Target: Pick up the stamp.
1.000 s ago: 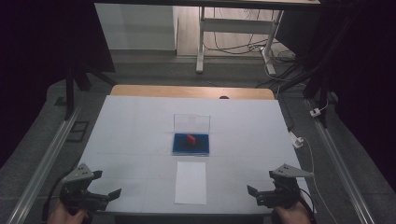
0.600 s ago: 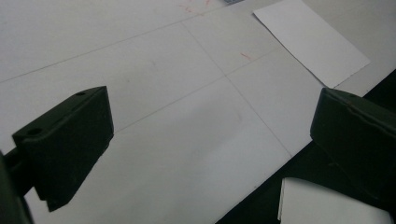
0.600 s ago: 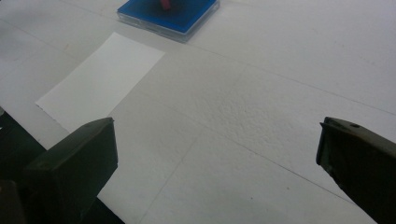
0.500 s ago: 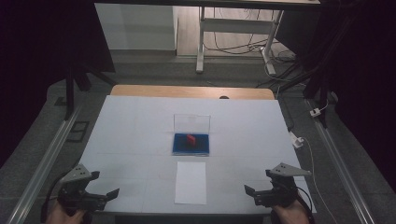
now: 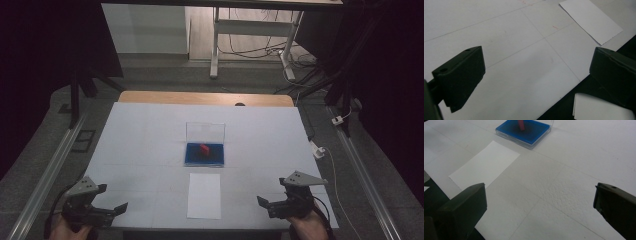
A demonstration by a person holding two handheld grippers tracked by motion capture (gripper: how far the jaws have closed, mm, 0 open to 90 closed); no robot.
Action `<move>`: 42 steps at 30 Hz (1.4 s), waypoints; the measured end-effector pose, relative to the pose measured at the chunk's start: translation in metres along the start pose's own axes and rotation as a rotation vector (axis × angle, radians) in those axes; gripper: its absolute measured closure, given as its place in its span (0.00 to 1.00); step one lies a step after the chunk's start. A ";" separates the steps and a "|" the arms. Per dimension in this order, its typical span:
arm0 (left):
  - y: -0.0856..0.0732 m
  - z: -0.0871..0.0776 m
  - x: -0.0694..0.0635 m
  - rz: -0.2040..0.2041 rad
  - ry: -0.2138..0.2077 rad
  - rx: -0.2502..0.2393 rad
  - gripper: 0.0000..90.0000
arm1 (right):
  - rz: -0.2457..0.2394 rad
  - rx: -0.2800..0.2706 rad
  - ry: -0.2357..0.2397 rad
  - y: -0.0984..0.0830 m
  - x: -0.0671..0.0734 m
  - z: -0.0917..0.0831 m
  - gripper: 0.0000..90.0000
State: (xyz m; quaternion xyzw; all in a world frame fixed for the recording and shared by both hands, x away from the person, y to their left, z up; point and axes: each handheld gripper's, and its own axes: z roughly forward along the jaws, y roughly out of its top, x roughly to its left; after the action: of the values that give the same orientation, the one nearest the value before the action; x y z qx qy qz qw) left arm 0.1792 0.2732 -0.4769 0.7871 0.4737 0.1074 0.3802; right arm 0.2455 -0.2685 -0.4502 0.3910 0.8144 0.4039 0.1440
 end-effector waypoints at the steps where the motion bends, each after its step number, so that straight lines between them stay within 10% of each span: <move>1: 0.000 0.000 0.000 0.000 -0.008 -0.003 0.01 | -0.005 0.003 0.001 0.001 0.000 0.001 0.00; 42: 0.002 0.003 -0.006 0.066 -0.004 0.014 0.01 | -0.127 0.011 0.137 0.052 0.011 0.063 0.00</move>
State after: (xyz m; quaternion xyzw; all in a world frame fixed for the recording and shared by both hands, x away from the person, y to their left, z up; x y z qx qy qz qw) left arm 0.1790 0.2666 -0.4766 0.8051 0.4474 0.1150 0.3721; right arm 0.2995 -0.2066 -0.4487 0.3107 0.8477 0.4153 0.1111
